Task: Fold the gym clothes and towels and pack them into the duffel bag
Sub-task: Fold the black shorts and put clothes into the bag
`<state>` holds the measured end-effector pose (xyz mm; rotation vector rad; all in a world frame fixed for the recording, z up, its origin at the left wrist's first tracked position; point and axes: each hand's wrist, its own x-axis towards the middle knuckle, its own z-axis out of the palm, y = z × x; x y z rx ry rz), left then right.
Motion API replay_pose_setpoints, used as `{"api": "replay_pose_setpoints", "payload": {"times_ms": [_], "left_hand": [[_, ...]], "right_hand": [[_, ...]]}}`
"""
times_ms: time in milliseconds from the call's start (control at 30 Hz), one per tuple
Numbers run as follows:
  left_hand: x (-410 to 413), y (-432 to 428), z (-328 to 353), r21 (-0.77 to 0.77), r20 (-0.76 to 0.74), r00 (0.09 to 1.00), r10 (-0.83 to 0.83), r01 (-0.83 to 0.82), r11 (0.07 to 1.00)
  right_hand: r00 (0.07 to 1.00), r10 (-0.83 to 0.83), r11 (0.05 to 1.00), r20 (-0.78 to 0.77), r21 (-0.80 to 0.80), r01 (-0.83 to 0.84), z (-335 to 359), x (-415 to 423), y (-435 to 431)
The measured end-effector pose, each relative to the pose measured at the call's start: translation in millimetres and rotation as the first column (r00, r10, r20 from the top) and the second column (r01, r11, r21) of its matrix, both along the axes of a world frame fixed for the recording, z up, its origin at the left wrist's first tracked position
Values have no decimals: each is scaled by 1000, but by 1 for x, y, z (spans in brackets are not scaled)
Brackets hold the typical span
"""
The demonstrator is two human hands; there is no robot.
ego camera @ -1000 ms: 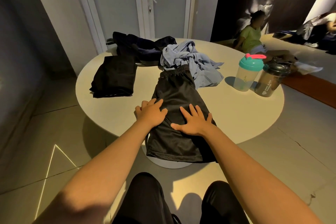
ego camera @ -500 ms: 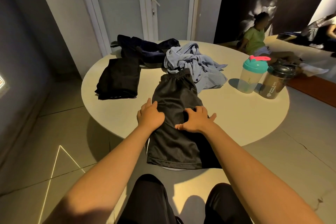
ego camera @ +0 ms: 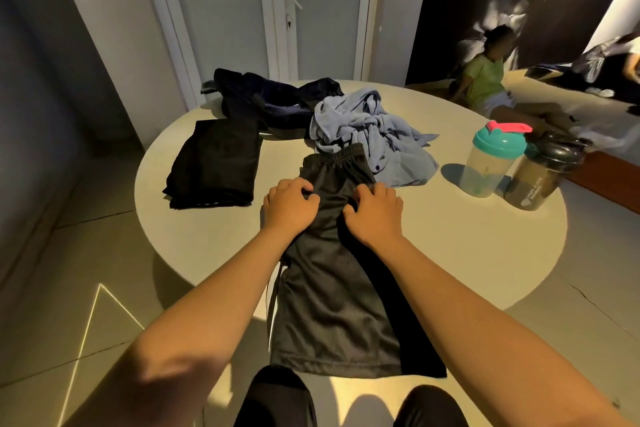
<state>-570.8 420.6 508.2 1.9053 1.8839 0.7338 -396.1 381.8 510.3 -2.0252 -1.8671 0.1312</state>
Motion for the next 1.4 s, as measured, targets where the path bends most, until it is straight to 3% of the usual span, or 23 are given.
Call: {"api": "replay_pose_setpoints", "payload": {"times_ms": [100,200,267,367,467,600,700,833,933,1000,1067,1200,1267,1400], "left_hand": [[4,33,3,-187,57,998,-31,41,981],[10,54,-3,-308,-120,988,-100,59,950],[11,62,-5,-277,-166,978,-128,79,958],[7,77,-10,-156,-61,996,-60,50,986],[2,87,-16,17,216,975,-49,46,999],[2,99,-21,77,331,942,-62,39,996],[3,108,-12,-8,435,900,2,1,1000],[7,122,-5,-135,450,893,-7,76,988],[11,125,-7,-128,455,891,12,53,990],[11,120,2,-93,381,923,47,-12,996],[12,116,17,58,325,944,64,-87,995],[16,117,54,409,486,866,-116,-108,906],[17,114,63,448,469,871,-145,-94,889],[16,95,61,337,498,849,-177,-2,941]], "right_hand": [[996,70,997,-50,-7,-70,3,-1,33],[995,95,953,-14,-287,-96,-2,-2,59],[994,107,936,5,-338,-99,-4,-2,68],[996,87,992,13,-96,-85,-7,-1,77],[995,101,980,-3,176,-99,-13,-3,88],[995,37,999,-94,-1,-37,-16,-9,104],[991,-37,999,-126,34,42,-10,-12,109],[978,-96,993,-184,-78,83,1,-14,119],[992,-87,996,-96,-22,85,9,-12,120],[995,-80,996,-66,26,82,16,-11,119],[993,-51,993,-102,97,61,28,-11,124],[977,56,939,-208,342,19,66,-12,136],[973,78,956,-217,292,-12,77,-15,137],[942,117,984,-314,167,-67,68,-18,126]]}}
